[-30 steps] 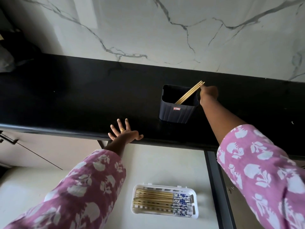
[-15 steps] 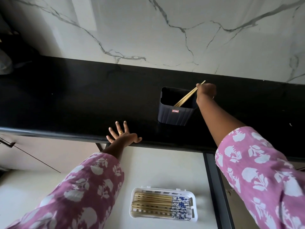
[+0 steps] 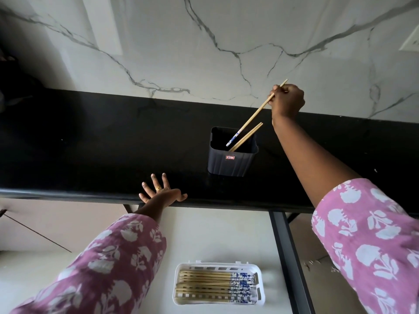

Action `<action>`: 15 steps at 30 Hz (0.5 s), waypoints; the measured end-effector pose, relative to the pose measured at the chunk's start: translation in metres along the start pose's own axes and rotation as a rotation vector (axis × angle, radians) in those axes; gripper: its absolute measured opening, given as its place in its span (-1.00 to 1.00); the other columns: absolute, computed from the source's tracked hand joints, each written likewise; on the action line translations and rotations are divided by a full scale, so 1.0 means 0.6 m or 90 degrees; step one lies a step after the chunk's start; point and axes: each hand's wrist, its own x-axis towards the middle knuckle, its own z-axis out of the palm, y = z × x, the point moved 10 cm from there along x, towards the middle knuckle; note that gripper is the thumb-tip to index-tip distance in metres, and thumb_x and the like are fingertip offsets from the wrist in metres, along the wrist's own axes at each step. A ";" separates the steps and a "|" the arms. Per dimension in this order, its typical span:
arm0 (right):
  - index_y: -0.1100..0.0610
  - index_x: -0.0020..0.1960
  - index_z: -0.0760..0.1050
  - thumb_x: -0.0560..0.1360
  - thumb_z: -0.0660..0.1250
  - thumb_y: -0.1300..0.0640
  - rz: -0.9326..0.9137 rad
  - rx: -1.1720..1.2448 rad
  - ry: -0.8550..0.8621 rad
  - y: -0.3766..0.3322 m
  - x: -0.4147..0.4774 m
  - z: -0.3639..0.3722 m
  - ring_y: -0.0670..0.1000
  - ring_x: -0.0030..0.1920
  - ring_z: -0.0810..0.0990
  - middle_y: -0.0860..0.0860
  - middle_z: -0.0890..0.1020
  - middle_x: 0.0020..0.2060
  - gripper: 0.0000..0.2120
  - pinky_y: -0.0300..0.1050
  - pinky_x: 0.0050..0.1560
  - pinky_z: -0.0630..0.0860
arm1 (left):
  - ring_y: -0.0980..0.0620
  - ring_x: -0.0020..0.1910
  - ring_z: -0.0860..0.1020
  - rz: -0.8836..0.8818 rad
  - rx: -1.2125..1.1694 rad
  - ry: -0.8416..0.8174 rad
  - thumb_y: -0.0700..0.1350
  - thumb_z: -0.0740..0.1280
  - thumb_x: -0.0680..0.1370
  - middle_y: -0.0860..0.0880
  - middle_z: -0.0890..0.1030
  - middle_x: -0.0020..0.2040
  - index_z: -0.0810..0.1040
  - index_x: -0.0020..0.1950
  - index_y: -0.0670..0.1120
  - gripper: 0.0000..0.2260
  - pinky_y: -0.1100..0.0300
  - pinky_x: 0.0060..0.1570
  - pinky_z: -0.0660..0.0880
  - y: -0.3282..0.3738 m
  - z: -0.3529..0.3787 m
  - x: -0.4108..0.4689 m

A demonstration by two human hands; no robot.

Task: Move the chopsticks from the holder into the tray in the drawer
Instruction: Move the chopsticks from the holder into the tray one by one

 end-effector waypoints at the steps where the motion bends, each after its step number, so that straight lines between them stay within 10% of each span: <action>1: 0.27 -0.14 0.59 0.50 0.31 0.24 -0.012 0.030 0.004 -0.015 -0.003 -0.010 0.02 -0.23 0.68 0.12 0.66 -0.26 -0.87 -0.06 -0.17 0.67 | -0.26 0.49 -0.30 0.003 -0.001 0.001 0.33 0.21 0.46 -0.03 -0.28 0.54 -0.24 0.53 0.10 -0.15 -0.21 0.41 -0.24 0.000 -0.001 -0.003; 15: 0.16 -0.27 0.48 0.49 0.27 0.41 0.020 0.213 -0.238 -0.038 -0.193 -0.016 -0.14 -0.46 0.60 0.06 0.57 -0.39 -0.77 -0.22 -0.35 0.61 | -0.24 0.51 -0.24 0.008 0.014 0.036 0.39 0.17 0.44 -0.02 -0.20 0.56 -0.19 0.55 0.09 -0.15 -0.18 0.44 -0.22 0.002 -0.012 -0.030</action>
